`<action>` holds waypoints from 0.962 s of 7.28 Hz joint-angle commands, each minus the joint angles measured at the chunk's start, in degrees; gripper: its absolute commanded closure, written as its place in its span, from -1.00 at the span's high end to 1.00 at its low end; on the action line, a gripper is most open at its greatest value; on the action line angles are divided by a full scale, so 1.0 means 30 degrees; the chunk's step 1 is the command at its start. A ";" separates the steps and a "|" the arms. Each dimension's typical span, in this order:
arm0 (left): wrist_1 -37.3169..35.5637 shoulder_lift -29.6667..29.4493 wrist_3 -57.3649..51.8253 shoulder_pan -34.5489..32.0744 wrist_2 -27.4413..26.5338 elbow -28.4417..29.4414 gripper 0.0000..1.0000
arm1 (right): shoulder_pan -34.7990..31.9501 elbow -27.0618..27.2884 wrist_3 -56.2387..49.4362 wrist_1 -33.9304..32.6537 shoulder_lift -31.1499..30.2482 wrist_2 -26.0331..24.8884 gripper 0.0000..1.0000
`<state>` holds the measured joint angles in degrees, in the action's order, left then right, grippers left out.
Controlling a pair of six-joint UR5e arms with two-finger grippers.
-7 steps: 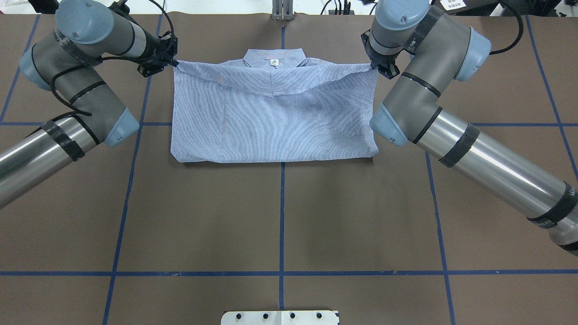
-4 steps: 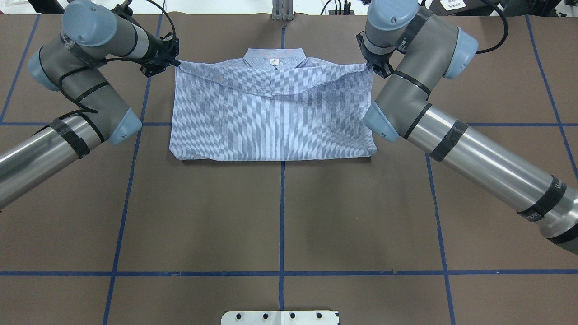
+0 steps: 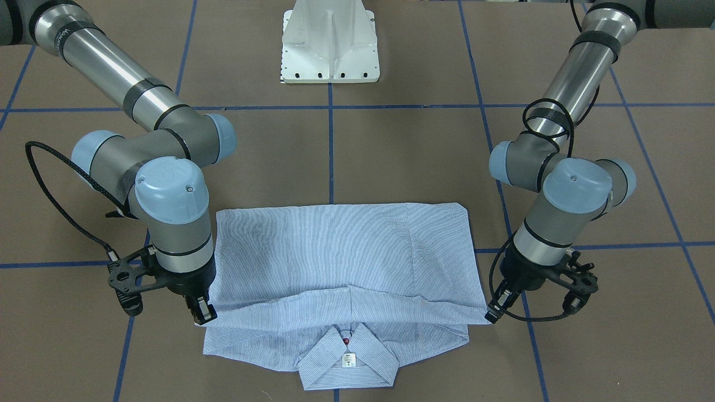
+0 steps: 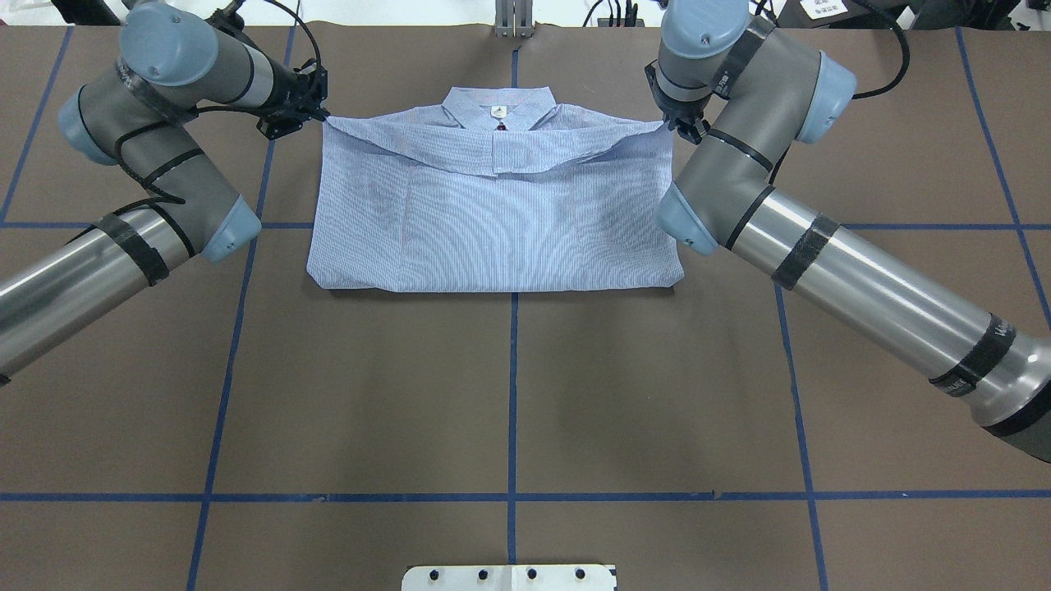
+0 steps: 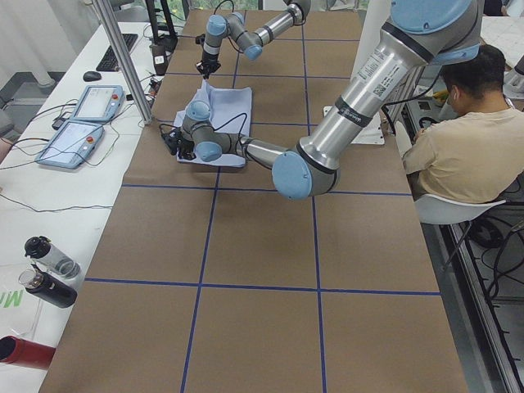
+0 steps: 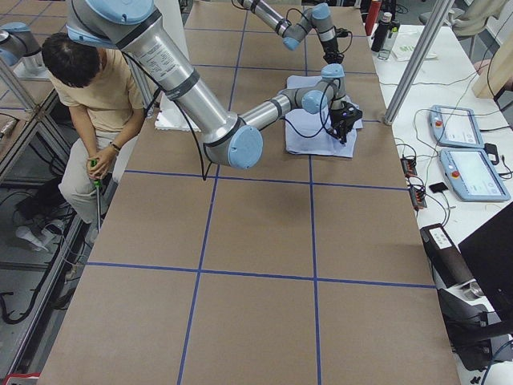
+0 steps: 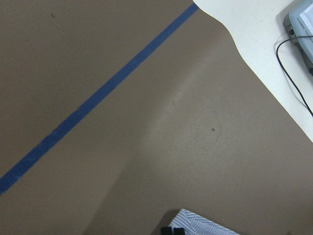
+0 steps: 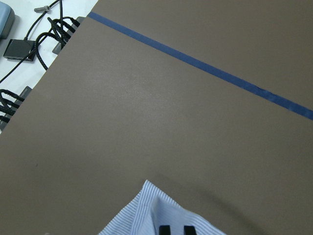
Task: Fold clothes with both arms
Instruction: 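Open both grippers and move the right gripper to the folded bundle's near corner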
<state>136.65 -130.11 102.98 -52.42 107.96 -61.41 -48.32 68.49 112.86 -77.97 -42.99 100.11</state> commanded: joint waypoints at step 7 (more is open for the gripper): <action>0.1002 0.0859 0.0010 -0.0077 -0.0038 -0.1209 -0.37 | 0.3557 0.8940 0.1423 0.0883 -0.6573 -0.0175 0.43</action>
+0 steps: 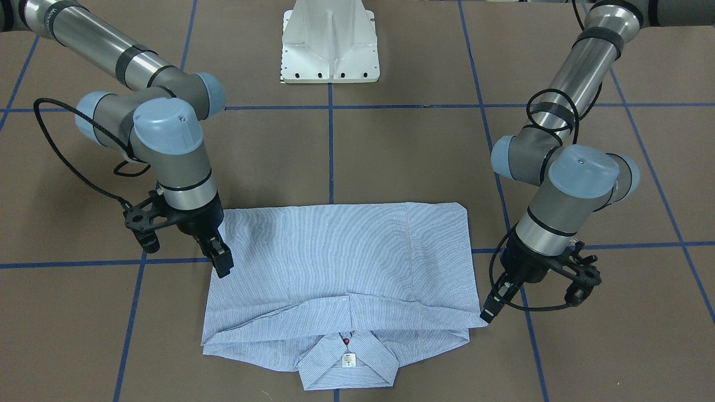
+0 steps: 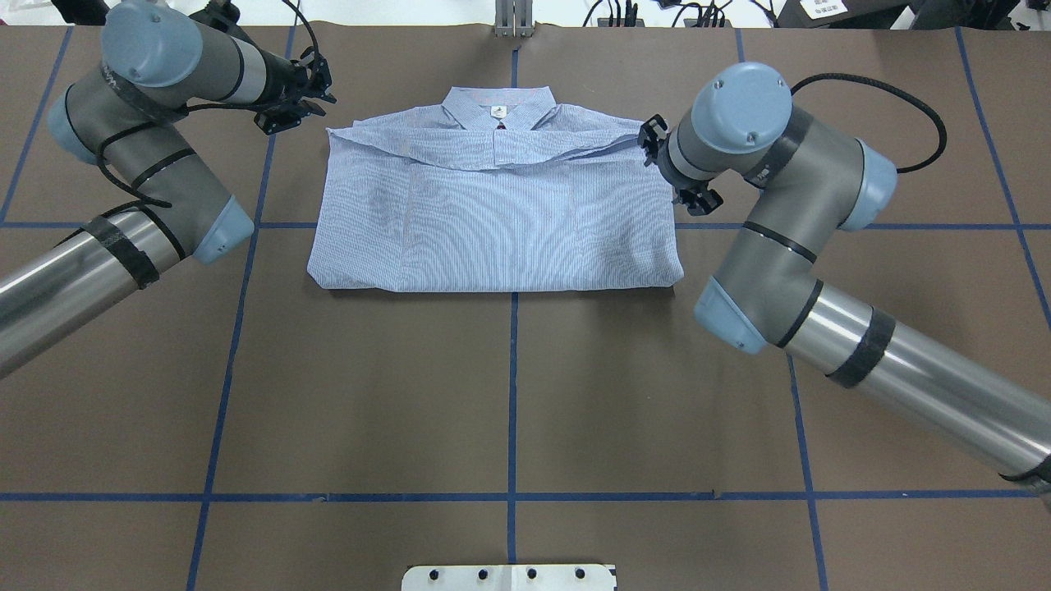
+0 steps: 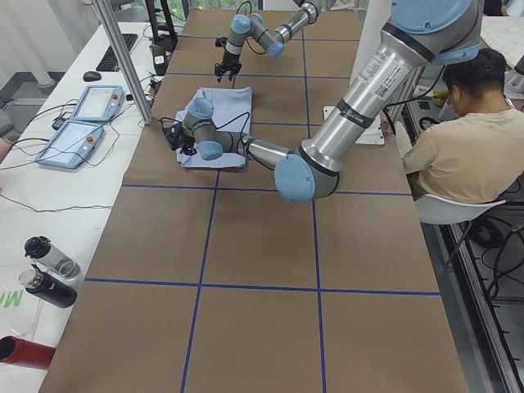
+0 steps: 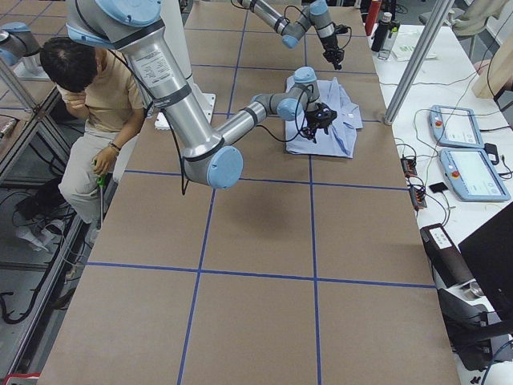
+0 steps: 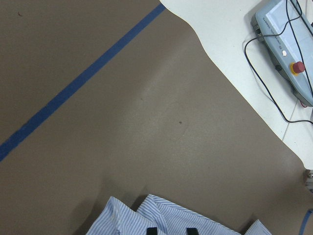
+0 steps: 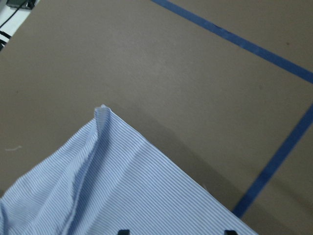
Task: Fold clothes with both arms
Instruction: 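Open both grippers and move the right gripper to the folded bundle's near corner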
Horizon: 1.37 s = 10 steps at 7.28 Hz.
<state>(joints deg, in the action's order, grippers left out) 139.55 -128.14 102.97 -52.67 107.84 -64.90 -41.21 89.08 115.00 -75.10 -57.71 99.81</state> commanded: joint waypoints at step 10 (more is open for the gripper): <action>0.0388 0.0730 -0.0251 -0.0020 -0.0029 -0.0252 -0.38 | 0.2457 0.1801 0.1244 0.0101 -0.2475 -0.0808 -0.61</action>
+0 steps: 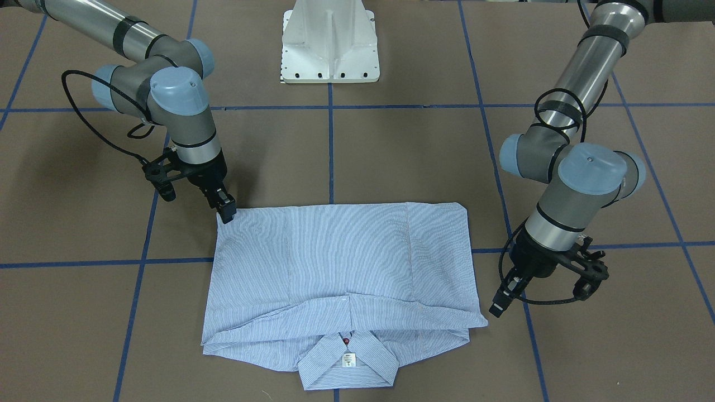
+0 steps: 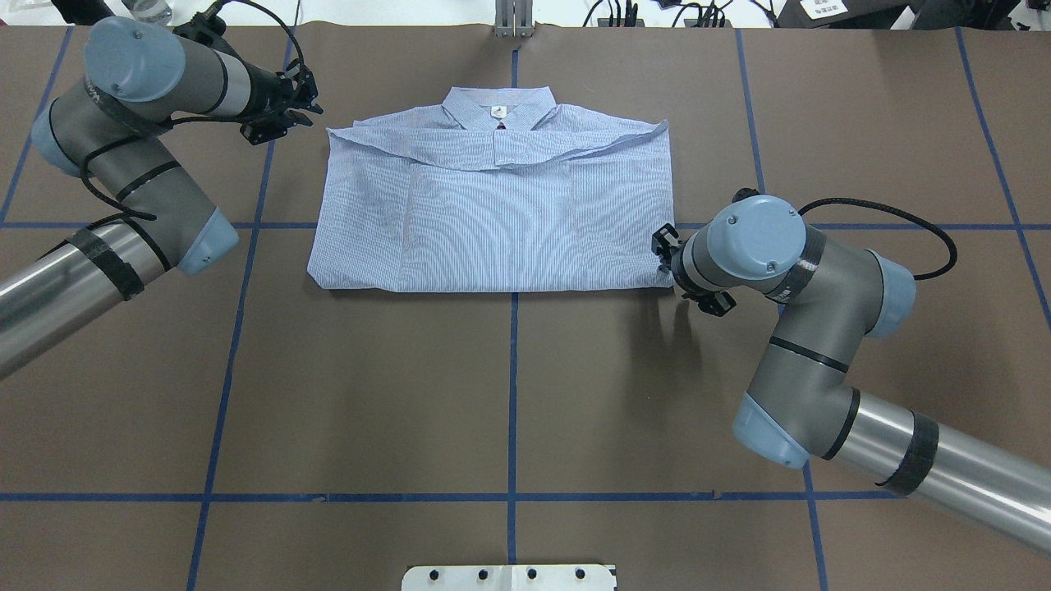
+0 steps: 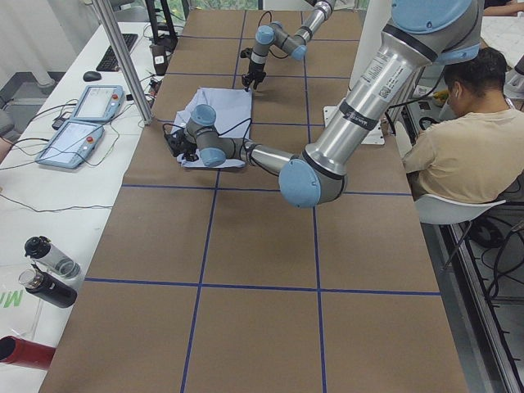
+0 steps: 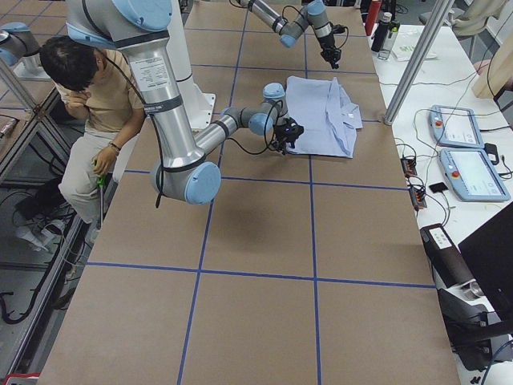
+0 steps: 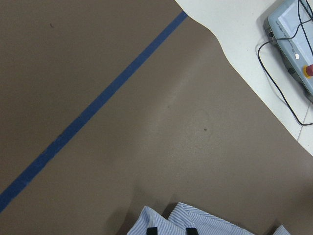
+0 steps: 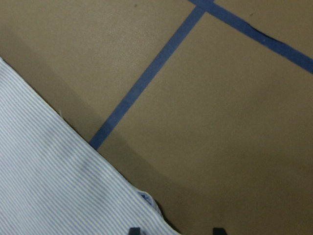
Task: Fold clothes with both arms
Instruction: 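Drag the folded shirt with the right gripper, rotating it on the table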
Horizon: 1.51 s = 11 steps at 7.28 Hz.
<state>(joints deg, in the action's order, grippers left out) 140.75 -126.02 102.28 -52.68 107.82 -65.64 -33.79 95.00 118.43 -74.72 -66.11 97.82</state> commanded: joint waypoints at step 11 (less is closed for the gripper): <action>0.0016 0.1659 -0.0047 0.0855 0.0679 -0.4561 -0.18 | 0.7644 0.7909 0.3580 -0.0290 -0.4915 0.2520 -1.00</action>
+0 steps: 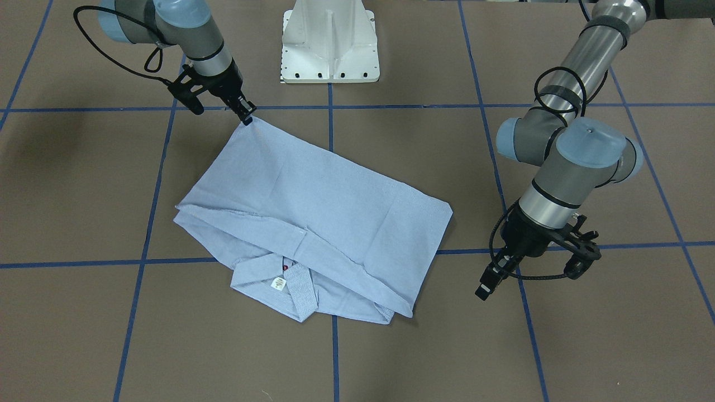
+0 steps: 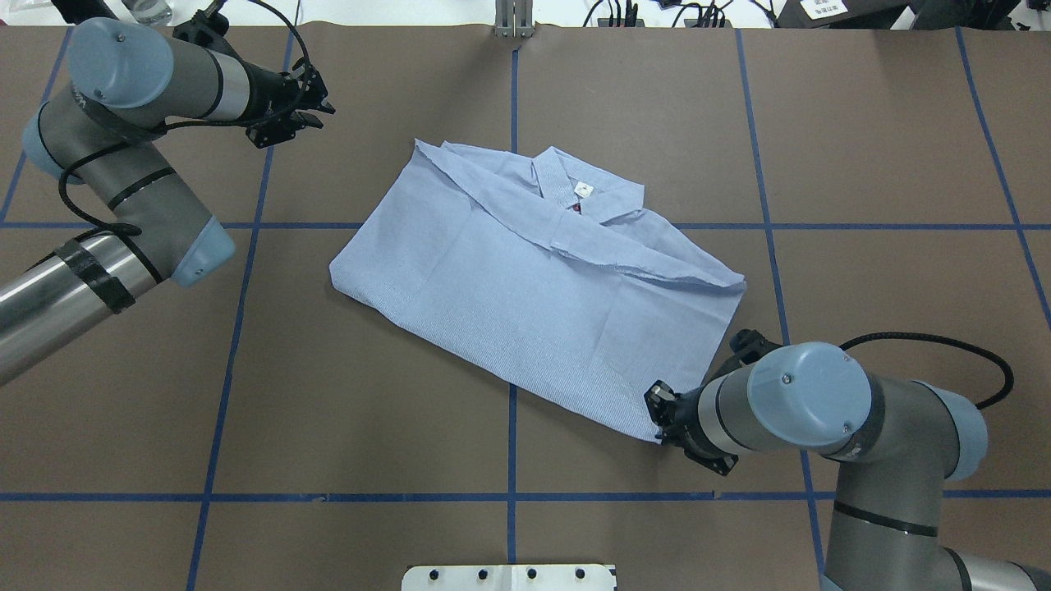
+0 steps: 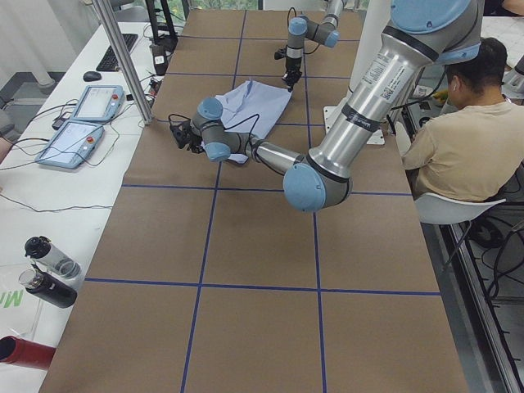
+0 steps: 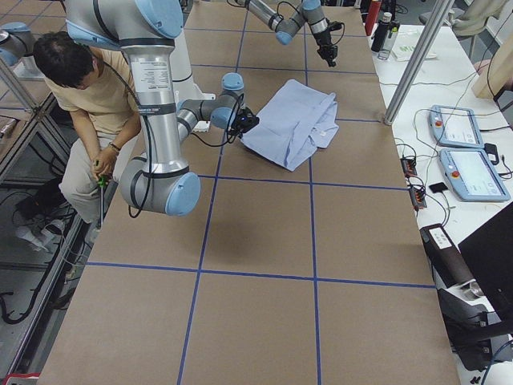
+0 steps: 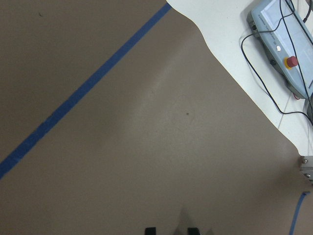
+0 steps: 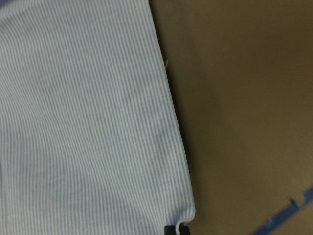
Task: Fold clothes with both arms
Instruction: 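Drag the folded shirt with the right gripper, rotating it on the table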
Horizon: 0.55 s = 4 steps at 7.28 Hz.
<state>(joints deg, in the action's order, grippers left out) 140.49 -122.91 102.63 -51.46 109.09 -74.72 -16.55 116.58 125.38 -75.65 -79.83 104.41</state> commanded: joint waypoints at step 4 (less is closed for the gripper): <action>0.0018 0.2226 -0.0932 0.2555 0.0258 -0.5337 0.99 | 0.4663 0.3530 0.3292 -0.0008 -0.1896 0.0439 -0.17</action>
<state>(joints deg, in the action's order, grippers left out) 140.89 -119.11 99.57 -46.34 109.99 -85.52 -4.64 125.84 133.53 -75.67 -84.66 105.70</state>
